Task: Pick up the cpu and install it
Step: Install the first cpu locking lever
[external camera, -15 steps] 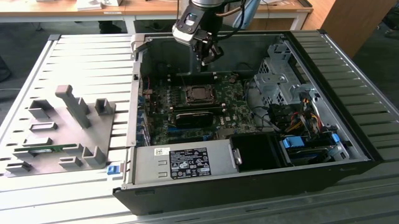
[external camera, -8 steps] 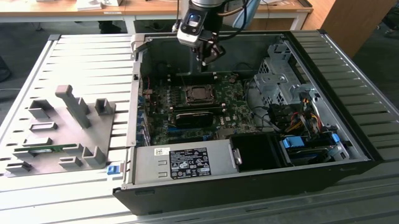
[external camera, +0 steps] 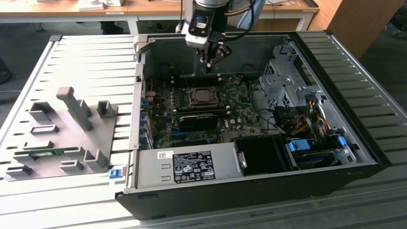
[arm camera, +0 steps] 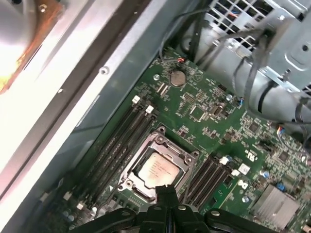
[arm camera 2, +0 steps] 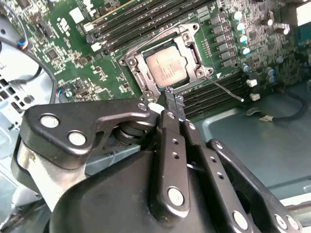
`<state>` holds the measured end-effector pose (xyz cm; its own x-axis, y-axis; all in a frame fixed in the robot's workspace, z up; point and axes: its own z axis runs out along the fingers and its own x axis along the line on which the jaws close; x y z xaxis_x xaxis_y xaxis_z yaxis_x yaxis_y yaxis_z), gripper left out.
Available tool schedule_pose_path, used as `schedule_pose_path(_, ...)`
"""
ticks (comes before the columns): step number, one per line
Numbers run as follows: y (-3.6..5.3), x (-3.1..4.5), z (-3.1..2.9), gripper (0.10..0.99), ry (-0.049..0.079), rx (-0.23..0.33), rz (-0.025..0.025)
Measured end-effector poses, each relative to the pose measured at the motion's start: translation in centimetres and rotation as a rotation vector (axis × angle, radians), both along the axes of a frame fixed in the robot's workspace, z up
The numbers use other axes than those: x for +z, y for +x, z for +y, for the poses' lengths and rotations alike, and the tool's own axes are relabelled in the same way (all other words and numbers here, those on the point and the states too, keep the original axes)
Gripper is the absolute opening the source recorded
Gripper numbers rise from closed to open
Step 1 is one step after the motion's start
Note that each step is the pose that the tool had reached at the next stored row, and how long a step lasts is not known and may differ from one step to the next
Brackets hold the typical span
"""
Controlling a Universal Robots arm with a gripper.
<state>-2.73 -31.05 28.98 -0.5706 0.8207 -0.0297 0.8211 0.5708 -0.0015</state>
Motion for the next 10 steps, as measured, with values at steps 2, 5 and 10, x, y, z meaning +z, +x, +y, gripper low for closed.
schedule_pose_path(2,0.00,0.00,0.00,0.106,0.000,0.025,0.0000)
schedule_pose_path(5,0.00,-0.01,0.00,0.106,0.000,0.066,0.0000)
schedule_pose_path(10,0.00,-0.05,0.00,0.106,0.000,0.155,-0.0001)
